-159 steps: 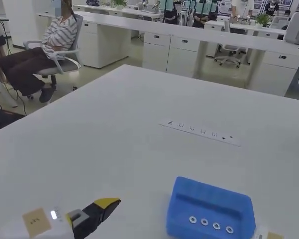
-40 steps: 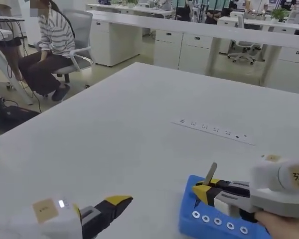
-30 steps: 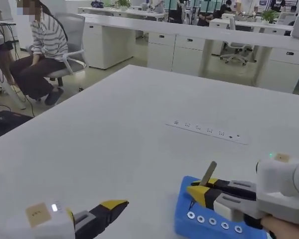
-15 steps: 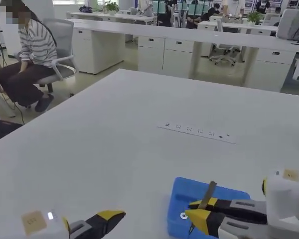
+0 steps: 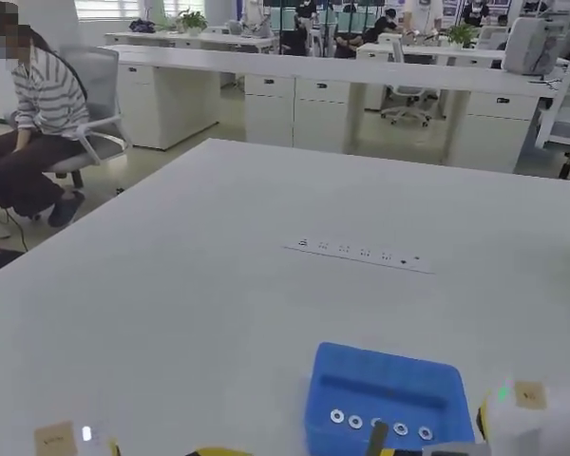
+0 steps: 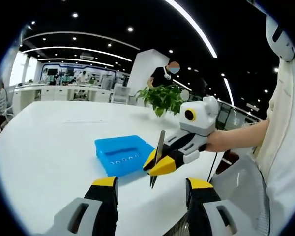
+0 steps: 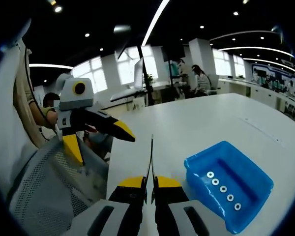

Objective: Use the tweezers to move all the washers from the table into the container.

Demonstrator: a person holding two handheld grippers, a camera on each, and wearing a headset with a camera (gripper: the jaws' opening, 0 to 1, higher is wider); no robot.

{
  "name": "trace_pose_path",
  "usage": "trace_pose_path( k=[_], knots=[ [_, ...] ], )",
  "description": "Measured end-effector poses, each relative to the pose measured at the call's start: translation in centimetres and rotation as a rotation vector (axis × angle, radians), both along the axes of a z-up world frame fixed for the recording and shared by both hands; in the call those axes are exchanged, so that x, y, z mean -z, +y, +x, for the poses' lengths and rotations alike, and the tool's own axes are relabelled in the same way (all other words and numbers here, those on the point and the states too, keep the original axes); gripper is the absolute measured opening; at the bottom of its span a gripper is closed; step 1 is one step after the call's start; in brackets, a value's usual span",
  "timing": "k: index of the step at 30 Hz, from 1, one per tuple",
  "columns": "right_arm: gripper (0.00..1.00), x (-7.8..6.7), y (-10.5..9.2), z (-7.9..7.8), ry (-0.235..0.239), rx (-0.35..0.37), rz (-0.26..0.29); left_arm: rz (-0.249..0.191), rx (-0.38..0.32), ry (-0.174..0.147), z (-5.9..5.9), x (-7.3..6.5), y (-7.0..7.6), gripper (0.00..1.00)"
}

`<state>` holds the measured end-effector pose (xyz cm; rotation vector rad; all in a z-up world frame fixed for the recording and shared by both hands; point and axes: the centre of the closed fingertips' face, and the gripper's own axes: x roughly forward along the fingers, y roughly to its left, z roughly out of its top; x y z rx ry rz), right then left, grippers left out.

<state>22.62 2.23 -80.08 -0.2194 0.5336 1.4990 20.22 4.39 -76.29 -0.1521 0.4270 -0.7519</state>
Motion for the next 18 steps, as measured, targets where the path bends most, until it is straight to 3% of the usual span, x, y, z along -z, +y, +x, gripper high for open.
trace_pose_path(
  k=[3, 8, 12, 18],
  knots=[
    [0.04, 0.6, -0.1, -1.2, 0.010, -0.034, -0.012, -0.008, 0.017, 0.003, -0.2, -0.1, -0.2, 0.47],
    [0.04, 1.2, -0.5, -2.8, 0.012, -0.097, -0.035, -0.012, 0.102, 0.019, -1.2, -0.1, -1.3, 0.32],
    [0.04, 1.4, -0.8, -3.9, 0.031, -0.146, -0.043, 0.015, 0.170, 0.010, -1.9, -0.1, -2.0, 0.22],
    [0.04, 1.7, -1.5, -5.3, 0.050, -0.260, -0.066, -0.022, 0.237, 0.025, -2.3, -0.5, -2.8, 0.20]
  ],
)
